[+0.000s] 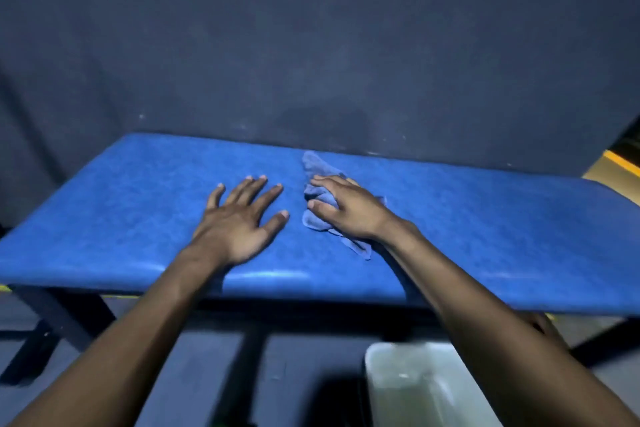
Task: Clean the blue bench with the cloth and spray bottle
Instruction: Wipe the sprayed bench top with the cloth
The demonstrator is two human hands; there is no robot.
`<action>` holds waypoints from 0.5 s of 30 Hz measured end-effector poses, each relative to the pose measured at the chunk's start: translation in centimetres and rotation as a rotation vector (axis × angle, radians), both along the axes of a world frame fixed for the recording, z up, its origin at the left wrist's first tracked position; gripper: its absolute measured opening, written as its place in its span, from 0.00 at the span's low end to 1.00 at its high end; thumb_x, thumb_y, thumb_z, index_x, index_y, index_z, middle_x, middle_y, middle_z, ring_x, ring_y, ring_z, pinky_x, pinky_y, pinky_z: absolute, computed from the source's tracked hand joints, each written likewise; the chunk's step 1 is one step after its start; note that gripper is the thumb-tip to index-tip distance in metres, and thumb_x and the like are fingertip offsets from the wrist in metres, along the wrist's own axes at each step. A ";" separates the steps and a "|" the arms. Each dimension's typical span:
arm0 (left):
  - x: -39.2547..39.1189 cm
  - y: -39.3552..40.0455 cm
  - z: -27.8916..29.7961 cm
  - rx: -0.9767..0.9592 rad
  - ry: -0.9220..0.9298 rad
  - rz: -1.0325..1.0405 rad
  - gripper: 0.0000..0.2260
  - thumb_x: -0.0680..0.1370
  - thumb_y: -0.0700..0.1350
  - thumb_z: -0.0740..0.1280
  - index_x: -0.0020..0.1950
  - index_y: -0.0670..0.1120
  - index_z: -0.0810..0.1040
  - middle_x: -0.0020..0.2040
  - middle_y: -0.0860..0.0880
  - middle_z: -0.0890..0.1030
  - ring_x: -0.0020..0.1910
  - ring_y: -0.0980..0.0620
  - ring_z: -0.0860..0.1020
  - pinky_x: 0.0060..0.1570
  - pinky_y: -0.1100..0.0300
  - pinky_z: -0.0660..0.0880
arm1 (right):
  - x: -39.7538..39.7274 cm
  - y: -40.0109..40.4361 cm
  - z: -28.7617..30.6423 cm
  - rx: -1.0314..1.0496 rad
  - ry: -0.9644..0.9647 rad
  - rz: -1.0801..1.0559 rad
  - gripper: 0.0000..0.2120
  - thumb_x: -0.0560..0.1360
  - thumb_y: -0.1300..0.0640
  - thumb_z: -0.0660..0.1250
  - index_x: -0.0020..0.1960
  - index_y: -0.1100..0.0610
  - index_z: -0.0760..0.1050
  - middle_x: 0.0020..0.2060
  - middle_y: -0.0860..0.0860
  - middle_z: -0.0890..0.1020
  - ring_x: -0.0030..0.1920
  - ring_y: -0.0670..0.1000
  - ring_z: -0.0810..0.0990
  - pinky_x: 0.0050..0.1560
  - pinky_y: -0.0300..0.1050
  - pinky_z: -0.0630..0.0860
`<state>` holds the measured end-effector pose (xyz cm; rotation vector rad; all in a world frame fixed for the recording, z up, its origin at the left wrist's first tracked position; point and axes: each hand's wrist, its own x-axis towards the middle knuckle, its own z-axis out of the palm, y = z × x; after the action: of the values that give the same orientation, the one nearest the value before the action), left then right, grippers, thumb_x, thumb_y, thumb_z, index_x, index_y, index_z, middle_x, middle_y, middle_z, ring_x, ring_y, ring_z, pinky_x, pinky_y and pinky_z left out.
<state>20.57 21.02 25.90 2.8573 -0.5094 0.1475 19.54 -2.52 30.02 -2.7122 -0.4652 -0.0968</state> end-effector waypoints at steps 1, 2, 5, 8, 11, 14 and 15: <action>0.1 0.2 0.0 0.005 0.003 0.003 0.33 0.76 0.72 0.42 0.80 0.64 0.51 0.82 0.58 0.51 0.81 0.58 0.46 0.78 0.44 0.42 | -1.6 0.0 -0.1 -0.004 -0.014 -0.019 0.19 0.79 0.42 0.62 0.67 0.48 0.75 0.70 0.45 0.74 0.72 0.48 0.67 0.72 0.42 0.60; 0.0 0.1 0.0 0.010 0.007 0.000 0.33 0.76 0.72 0.42 0.80 0.64 0.51 0.82 0.58 0.51 0.81 0.58 0.47 0.78 0.43 0.43 | -3.4 -0.3 -0.2 -0.005 -0.037 -0.050 0.21 0.78 0.41 0.64 0.67 0.47 0.74 0.71 0.44 0.73 0.72 0.48 0.67 0.71 0.41 0.60; 0.0 0.2 0.0 0.030 0.005 -0.014 0.34 0.75 0.73 0.42 0.80 0.63 0.52 0.82 0.56 0.53 0.81 0.57 0.49 0.78 0.42 0.44 | -7.6 -0.6 0.0 0.030 -0.119 -0.105 0.18 0.76 0.41 0.66 0.63 0.46 0.78 0.67 0.43 0.77 0.69 0.46 0.71 0.69 0.42 0.65; -0.2 0.3 0.8 0.062 0.048 -0.027 0.36 0.74 0.74 0.41 0.80 0.62 0.52 0.83 0.55 0.52 0.81 0.55 0.50 0.78 0.41 0.46 | -11.4 -1.3 -0.2 0.097 -0.141 -0.154 0.15 0.75 0.45 0.66 0.60 0.45 0.79 0.63 0.42 0.80 0.64 0.46 0.76 0.65 0.41 0.70; -1.9 0.4 2.1 0.082 0.115 -0.042 0.38 0.73 0.72 0.43 0.81 0.59 0.54 0.83 0.52 0.53 0.81 0.51 0.51 0.78 0.41 0.48 | -16.2 -2.7 -1.0 0.246 -0.195 -0.213 0.13 0.74 0.47 0.69 0.59 0.44 0.78 0.58 0.40 0.80 0.59 0.43 0.78 0.60 0.37 0.71; -6.4 -0.2 2.3 0.047 0.070 -0.115 0.36 0.74 0.70 0.48 0.79 0.58 0.60 0.81 0.50 0.59 0.80 0.47 0.57 0.77 0.41 0.54 | -21.1 -4.8 -3.4 0.388 -0.276 -0.277 0.13 0.75 0.49 0.71 0.58 0.46 0.78 0.55 0.41 0.79 0.59 0.42 0.78 0.60 0.38 0.72; -8.6 -0.6 2.0 -0.003 -0.020 -0.188 0.33 0.76 0.68 0.50 0.78 0.57 0.65 0.79 0.50 0.64 0.79 0.46 0.61 0.76 0.42 0.58 | -22.4 -5.5 -4.7 0.422 -0.307 -0.295 0.13 0.75 0.51 0.71 0.59 0.47 0.78 0.55 0.42 0.79 0.60 0.43 0.78 0.61 0.39 0.72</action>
<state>11.95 20.47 27.91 2.7882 -0.7765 0.1429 -2.87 -8.07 25.36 -2.3315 -0.1031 -0.6243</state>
